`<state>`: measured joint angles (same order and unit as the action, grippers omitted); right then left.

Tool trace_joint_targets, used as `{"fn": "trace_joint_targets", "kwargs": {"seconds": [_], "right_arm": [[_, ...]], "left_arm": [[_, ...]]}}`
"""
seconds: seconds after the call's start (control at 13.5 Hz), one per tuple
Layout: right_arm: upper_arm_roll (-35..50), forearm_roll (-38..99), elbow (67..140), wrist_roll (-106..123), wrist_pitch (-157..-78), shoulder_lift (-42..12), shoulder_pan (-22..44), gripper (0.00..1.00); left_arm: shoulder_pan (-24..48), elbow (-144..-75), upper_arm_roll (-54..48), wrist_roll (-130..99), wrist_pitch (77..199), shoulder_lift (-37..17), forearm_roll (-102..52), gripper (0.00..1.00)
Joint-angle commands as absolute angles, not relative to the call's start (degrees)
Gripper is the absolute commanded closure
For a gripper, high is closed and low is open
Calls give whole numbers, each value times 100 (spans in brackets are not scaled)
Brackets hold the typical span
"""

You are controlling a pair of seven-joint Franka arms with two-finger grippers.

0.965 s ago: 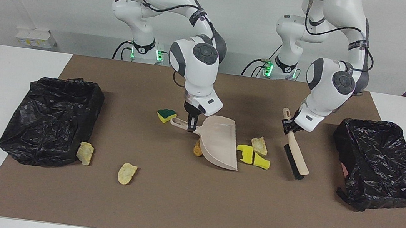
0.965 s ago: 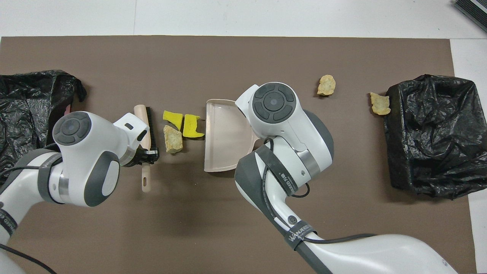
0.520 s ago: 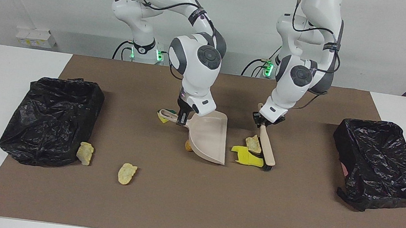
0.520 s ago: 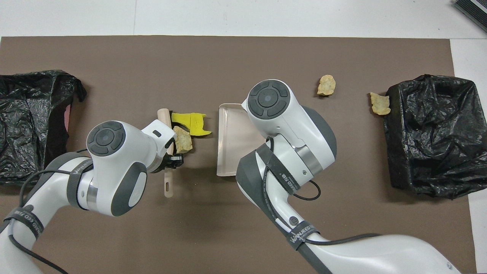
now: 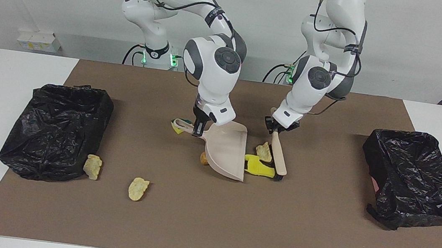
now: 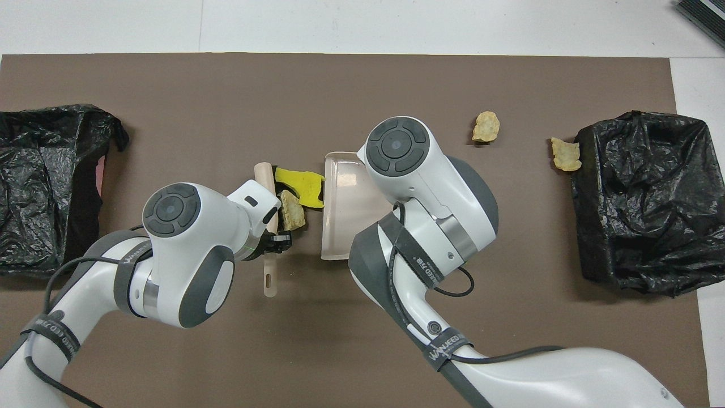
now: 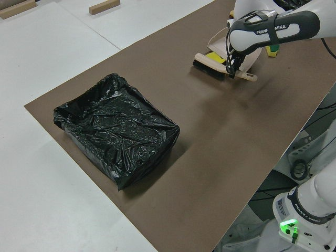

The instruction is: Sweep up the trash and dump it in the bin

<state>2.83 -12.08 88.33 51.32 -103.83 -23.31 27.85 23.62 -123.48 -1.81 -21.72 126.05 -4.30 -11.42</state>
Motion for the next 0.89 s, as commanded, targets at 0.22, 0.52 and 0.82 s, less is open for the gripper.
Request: {"fn": "trace_joint_targets", "kwargs": {"seconds": [0.22,0.52,0.82], "right_arm": [[316,-1248,8719,4712,-10643,-2443,2882,100],[325,-1248,8552,4457,-10608,-2496,3067,100],[290,-1318,8464,4771,-10434,-2496,2848,100]], "left_arm": [[1680,-11734,-105,-2145,11760,-255,-782,100],[1555,-12093,-105,-1917,11988,-246,-782,100],[1757,-12523,-123,-1942,12636,-395,-800,100]]}}
